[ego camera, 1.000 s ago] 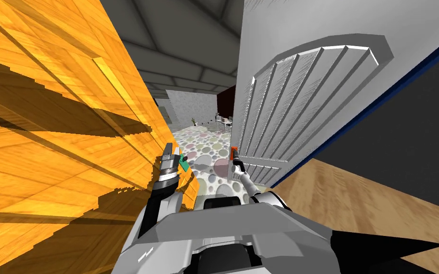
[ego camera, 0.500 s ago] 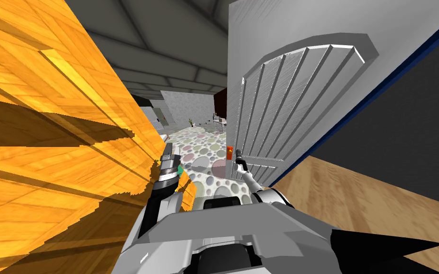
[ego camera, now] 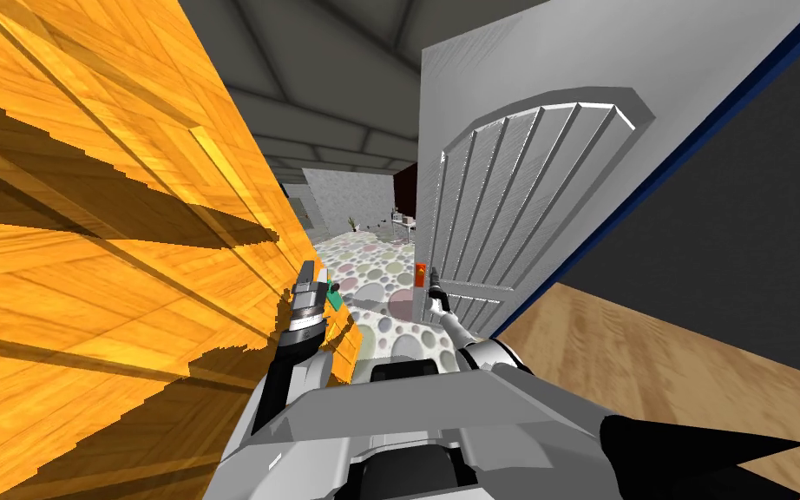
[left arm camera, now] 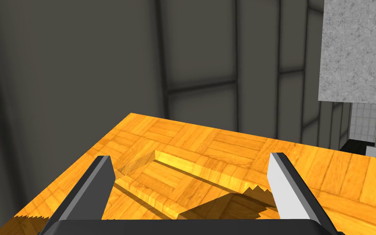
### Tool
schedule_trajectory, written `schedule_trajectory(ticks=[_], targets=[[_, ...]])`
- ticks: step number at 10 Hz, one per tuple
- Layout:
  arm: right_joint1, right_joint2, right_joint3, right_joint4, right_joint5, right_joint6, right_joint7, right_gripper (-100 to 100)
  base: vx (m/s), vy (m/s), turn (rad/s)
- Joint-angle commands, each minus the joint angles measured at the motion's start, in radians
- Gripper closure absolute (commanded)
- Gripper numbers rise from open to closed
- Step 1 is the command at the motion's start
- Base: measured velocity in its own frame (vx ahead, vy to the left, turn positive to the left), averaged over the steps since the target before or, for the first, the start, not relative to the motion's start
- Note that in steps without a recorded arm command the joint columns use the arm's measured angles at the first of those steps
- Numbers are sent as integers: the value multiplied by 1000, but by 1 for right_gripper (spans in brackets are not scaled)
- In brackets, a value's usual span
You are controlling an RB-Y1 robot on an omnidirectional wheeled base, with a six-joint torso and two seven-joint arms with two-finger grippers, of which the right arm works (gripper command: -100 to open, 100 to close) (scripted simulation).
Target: Push the door open
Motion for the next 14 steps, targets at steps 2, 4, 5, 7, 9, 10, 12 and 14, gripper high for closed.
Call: schedule_trajectory(ticks=[2,4,5,7,9,10,12,14], targets=[[-19,6,16,27,-50,-32,27,-100,-82,13,62],[-34,14,30,49,-88,-57,46,-100,-99,6,58],[-41,20,36,59,-108,-69,56,-100,-101,14,71],[-56,33,49,80,-145,-93,75,-100,-95,16,61],[-69,50,60,99,-179,-115,93,-100,-80,15,54],[-81,67,70,116,-208,-134,108,-100,-92,20,88],[-90,84,78,129,-232,-149,120,-100,-95,39,55],[-98,93,81,140,-242,-155,124,-100,-56,41,50]])
